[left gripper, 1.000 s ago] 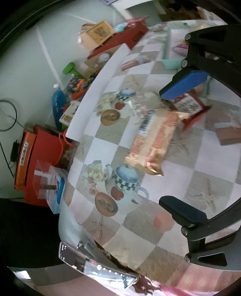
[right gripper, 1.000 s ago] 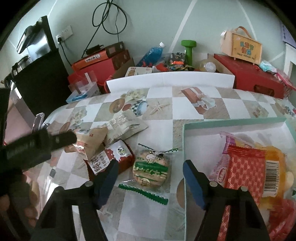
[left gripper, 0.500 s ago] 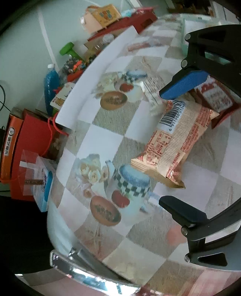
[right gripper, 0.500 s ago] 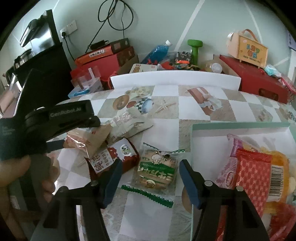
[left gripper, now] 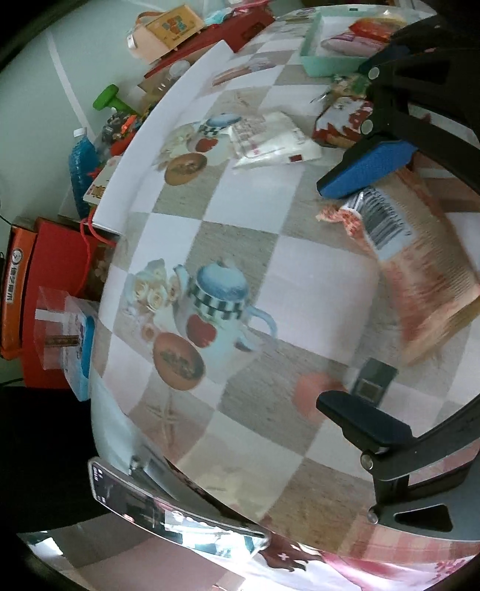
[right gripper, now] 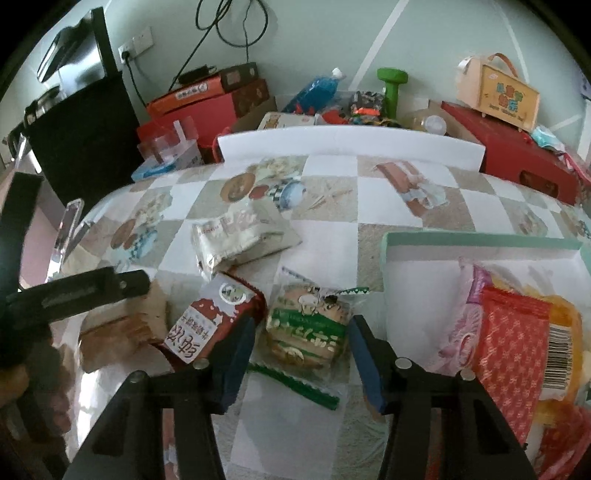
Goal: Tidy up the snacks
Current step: 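Move left tool to tan barcode bread pack while right tool approaches green-wrapped cake, then close left tool on bread pack while right tool closes on green cake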
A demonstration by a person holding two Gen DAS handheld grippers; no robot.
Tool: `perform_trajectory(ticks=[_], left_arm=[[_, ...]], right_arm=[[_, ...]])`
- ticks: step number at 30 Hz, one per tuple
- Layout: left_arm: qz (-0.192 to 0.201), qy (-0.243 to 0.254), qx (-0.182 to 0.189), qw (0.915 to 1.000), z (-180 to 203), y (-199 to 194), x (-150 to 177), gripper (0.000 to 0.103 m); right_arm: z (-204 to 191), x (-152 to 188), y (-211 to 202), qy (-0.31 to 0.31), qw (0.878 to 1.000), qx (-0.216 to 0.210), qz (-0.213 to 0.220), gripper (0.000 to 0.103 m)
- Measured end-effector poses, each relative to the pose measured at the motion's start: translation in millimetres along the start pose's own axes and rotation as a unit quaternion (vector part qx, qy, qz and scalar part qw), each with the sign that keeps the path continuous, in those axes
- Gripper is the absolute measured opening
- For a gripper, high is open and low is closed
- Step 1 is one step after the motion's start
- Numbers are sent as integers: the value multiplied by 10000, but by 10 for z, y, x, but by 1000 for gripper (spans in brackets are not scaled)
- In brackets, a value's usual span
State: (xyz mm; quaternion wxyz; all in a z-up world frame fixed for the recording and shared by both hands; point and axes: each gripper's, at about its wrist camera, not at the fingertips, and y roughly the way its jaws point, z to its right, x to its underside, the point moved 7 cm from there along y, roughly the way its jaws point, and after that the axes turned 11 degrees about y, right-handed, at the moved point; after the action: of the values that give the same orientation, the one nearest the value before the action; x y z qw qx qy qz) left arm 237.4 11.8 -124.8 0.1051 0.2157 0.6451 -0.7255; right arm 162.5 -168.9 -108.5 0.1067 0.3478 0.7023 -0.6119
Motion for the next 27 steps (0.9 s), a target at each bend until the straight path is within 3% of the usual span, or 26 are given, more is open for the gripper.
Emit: perform_trajectory(ticks=[11, 20, 24, 27], left_arm=[[-78, 71, 4, 9999, 14, -157, 223, 103], [143, 55, 434, 9989, -19, -466, 397, 103], [252, 290, 541, 9978, 106, -555, 423, 103], [128, 402, 600, 9973, 196, -475, 456, 103]], right_arm=[[-59, 82, 97, -280, 9994, 159, -110, 56], [-79, 101, 123, -422, 9988, 249, -81, 55], [-74, 125, 100, -432, 9986, 271, -113, 54], [-63, 176, 66, -409, 9985, 305, -187, 54]])
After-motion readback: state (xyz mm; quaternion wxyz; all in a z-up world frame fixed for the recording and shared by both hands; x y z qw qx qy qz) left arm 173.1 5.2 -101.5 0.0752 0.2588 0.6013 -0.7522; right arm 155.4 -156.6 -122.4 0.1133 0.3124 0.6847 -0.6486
